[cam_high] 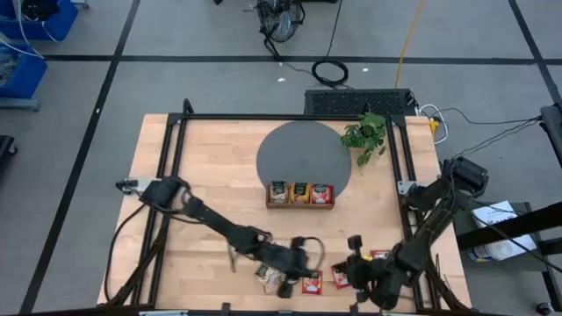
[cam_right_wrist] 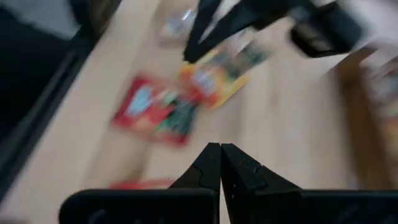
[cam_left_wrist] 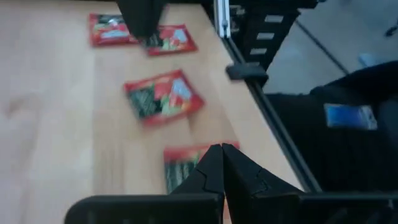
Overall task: Pick & Place Tea
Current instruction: Put the red tea bag into the right wooden organizer
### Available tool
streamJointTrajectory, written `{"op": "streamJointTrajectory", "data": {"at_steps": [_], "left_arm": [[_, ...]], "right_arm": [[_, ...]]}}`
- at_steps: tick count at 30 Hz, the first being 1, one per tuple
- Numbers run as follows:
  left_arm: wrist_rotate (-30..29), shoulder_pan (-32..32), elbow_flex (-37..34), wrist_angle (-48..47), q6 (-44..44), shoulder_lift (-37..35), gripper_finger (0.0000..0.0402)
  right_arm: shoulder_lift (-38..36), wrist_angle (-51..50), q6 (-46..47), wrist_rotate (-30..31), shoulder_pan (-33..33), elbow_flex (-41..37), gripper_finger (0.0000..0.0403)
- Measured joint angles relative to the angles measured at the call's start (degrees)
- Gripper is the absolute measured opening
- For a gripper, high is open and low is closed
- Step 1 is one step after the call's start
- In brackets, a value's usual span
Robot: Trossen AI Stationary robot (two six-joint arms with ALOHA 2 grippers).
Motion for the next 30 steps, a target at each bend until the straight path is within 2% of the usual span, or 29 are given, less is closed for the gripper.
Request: {"op": "streamJointTrajectory", "data": {"at_steps": [5,12,16,22,30], "left_arm": [[2.4,1.8,12.3,-5.3,-0.8,9.5,0.0013],[1.7,4.2,22.5,-11.4,-2.8,16.8,0.0006],[1.2,5.0,23.3,-12.3,-4.7,16.7,0.0019],[1.0,5.2,23.3,-14.1,-5.8,16.7,0.0004],[1.0,5.1,23.3,-13.8,-6.1,16.7,0.0043]], "right_arm": [[4.5,-1.1,11.0,-9.0,4.5,1.3,0.0],[11.6,0.0,15.5,-12.9,5.9,2.8,0.0],[13.9,-0.1,16.6,-13.0,6.0,2.5,0.0],[15.4,0.7,19.7,-12.6,6.0,1.2,0.0],[15.4,2.3,18.5,-11.5,6.0,0.0,0.0]]}}
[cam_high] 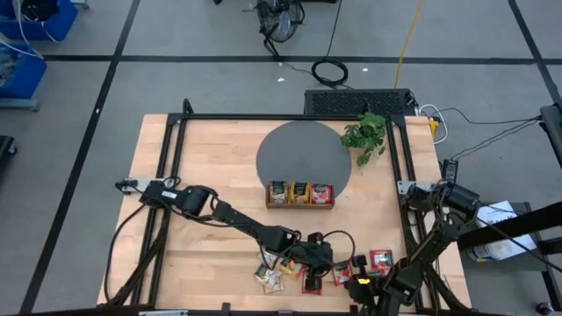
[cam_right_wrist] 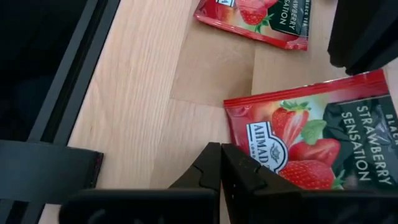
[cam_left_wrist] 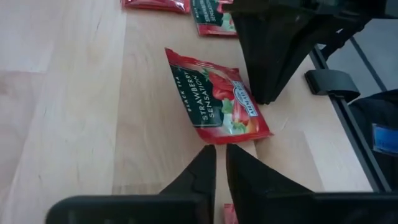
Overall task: Pick & Place Tea
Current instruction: Put the red tea bag into the right wooden organizer
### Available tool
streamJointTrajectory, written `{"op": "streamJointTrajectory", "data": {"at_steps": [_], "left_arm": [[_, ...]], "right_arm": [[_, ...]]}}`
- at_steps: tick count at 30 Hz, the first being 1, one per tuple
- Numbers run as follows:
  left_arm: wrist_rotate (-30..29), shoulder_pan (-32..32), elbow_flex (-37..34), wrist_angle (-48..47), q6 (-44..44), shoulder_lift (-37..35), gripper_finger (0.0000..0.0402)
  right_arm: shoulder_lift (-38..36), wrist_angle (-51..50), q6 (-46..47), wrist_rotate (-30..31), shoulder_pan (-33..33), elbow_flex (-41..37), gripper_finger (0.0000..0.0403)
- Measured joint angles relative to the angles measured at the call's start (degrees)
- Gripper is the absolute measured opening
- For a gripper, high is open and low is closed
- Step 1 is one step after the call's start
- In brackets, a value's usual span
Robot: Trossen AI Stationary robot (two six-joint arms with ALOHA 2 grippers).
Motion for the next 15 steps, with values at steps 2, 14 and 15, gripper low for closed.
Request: {"op": "streamJointTrajectory", "data": {"at_steps": [2,14,15], "left_arm": [[0.0,0.0,0.0,0.5,-0.2,0.0,0.0053],[-0.1,-0.1,0.0,1.5,-3.3,0.0,0.0141],[-0.1,0.0,0.0,1.5,-2.7,0.0,0.0147]], "right_arm": [[-0.1,-0.4,0.3,0.0,0.0,0.0,0.0],[0.0,1.1,0.7,0.6,0.0,-2.0,0.0],[-0.1,2.3,0.6,0.7,0.0,-2.6,0.0]]}}
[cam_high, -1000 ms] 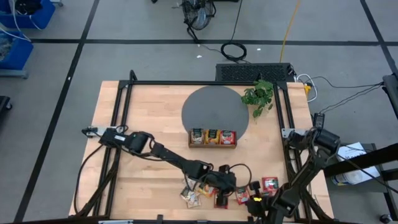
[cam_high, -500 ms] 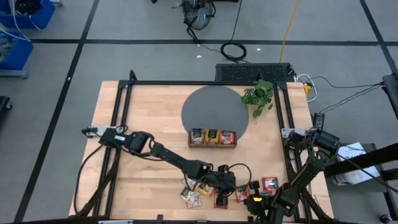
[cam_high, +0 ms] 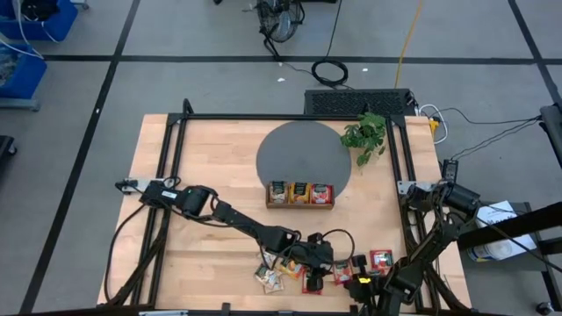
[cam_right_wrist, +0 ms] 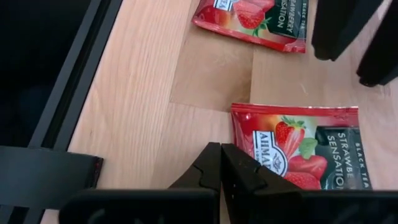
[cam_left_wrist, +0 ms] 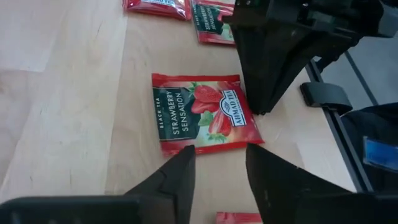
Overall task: Pick & Place Tea
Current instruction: Put the red tea bag into the right wooden organizer
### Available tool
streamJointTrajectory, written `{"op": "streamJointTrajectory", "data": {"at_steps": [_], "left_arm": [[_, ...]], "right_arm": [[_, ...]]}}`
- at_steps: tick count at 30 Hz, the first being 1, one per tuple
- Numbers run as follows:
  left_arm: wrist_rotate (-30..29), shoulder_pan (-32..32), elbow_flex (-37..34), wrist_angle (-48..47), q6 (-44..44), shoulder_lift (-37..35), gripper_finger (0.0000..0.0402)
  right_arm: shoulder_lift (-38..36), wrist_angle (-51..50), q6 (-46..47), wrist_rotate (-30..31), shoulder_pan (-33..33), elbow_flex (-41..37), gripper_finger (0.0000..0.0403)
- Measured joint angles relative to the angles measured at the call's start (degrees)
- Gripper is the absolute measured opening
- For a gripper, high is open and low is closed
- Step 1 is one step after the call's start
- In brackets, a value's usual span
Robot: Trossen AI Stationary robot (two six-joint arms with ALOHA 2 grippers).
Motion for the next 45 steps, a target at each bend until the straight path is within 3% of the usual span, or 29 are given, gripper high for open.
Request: {"op": "streamJointTrajectory", "data": {"at_steps": [4,11,21,31,40,45], "left_arm": [[-0.1,0.3,0.0,-0.1,0.5,0.0,0.0163],[-0.3,1.1,0.0,-0.2,-0.7,-0.1,0.0168],[-0.3,0.8,0.0,-3.4,-2.5,-0.1,0.0168],[-0.4,1.1,-0.1,-3.7,-3.4,-0.2,0.0168],[1.5,2.3,0.0,-10.4,-12.3,-0.5,0.0168],[6.0,2.5,0.2,-10.6,-14.5,-0.5,0.0169]], "right_arm": [[-0.9,0.9,-1.8,0.3,0.0,0.7,0.0],[-2.3,-11.8,-4.5,2.4,-0.5,9.2,0.0],[-2.1,-16.4,4.8,3.7,-0.5,5.1,0.0],[-2.7,-1.8,8.7,4.4,-0.5,-4.4,0.0],[-2.5,0.0,9.1,6.4,0.7,-5.5,0.0],[-2.5,0.0,9.2,6.4,0.7,-5.6,0.0]]}}
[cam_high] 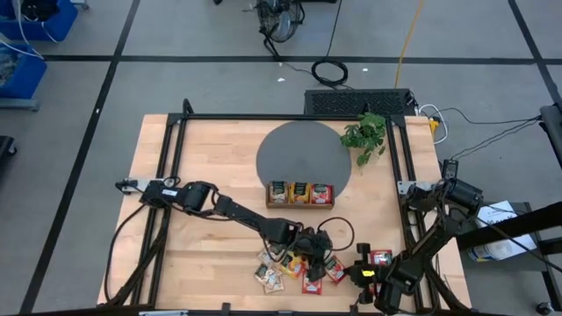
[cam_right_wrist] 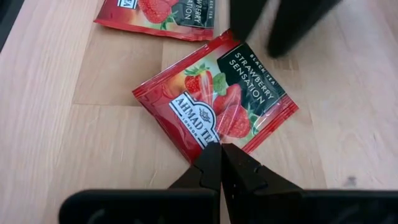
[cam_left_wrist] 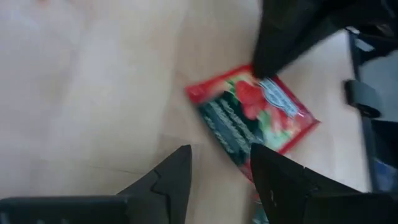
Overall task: Pick & Place Tea
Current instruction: Put the red tea bag into the right wooden organizer
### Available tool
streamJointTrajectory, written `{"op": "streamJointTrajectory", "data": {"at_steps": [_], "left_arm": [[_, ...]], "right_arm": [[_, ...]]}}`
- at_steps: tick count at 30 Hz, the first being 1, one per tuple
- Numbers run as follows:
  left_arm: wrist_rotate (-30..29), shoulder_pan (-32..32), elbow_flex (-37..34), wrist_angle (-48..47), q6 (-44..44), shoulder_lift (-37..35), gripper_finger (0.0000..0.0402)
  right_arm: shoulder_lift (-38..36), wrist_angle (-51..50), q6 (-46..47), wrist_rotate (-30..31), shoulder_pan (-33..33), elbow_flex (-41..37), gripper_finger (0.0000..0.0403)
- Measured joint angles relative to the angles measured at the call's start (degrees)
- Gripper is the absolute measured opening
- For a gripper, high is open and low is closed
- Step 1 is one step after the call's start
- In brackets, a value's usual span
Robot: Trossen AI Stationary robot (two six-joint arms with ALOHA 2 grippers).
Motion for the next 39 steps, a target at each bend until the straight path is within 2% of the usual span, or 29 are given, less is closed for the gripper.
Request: {"op": "streamJointTrajectory", "data": {"at_steps": [5,8,17,23,31,35,39], "left_arm": [[7.5,0.5,0.3,-0.6,-4.8,0.0,0.0169],[8.9,0.5,0.3,-0.2,-7.5,0.1,0.0174],[7.9,1.3,0.3,0.4,-9.8,0.1,0.0202],[7.0,1.2,0.3,0.6,-10.1,0.2,0.0204],[5.6,0.3,0.3,0.4,-8.8,0.2,0.0204],[4.7,0.2,0.3,0.4,-8.4,0.2,0.0188],[3.3,0.3,0.3,1.0,-7.2,0.3,0.0147]], "right_arm": [[0.0,0.1,0.0,0.7,0.0,0.0,0.0],[0.0,0.2,-0.5,1.0,0.0,0.0,0.0],[1.3,1.6,-1.6,4.3,-0.1,-0.1,0.0],[4.0,4.0,-2.0,8.0,-0.2,-0.1,0.0],[4.3,4.0,-2.1,9.4,-1.0,-0.1,0.0],[4.3,4.0,-2.2,9.7,-1.5,-0.1,0.0],[4.3,4.1,-2.2,9.7,-1.6,-0.1,0.0]]}}
